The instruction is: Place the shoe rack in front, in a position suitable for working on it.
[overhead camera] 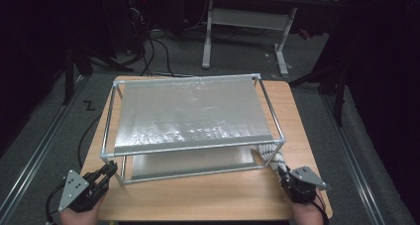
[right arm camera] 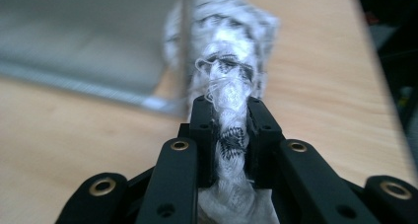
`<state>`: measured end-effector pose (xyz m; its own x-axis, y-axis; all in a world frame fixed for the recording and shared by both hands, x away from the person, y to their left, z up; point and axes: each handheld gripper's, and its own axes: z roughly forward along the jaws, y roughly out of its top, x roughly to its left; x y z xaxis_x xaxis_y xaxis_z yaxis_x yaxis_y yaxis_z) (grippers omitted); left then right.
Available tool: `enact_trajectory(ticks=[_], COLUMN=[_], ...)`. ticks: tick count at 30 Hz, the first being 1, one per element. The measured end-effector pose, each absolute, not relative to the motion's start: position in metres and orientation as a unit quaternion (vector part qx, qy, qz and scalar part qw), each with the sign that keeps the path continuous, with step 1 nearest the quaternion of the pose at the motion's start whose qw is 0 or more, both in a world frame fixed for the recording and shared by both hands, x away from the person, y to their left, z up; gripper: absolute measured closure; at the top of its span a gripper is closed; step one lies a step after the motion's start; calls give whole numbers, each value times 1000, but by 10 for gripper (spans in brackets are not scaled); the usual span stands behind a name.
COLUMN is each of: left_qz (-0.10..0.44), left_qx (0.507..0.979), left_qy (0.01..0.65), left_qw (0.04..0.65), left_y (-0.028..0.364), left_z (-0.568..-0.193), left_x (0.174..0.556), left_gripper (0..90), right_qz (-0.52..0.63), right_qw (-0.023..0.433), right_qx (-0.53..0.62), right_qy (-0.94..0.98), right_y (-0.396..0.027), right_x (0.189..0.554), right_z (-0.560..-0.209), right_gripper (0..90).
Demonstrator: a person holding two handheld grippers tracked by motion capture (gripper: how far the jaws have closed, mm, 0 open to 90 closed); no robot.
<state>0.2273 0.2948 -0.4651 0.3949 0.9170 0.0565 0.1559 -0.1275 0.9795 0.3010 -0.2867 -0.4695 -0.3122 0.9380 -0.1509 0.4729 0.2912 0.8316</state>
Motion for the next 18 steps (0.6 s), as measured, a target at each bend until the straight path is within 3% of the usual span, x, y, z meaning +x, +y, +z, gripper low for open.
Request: enact_trajectory(ticks=[6, 18], left_qz=[368, 356], left_qx=[655, 670], left_qy=[409, 412], left_qw=[518, 504], left_y=[295, 278], left_z=[-465, -460], left_x=[227, 235], left_gripper=[800, 799], right_qz=[368, 374], right_qw=[357, 345], right_qx=[493, 477], right_qy=[703, 717], right_y=[-290, -282], right_x=[326, 344], right_z=[-454, -460], right_gripper=[771, 775])
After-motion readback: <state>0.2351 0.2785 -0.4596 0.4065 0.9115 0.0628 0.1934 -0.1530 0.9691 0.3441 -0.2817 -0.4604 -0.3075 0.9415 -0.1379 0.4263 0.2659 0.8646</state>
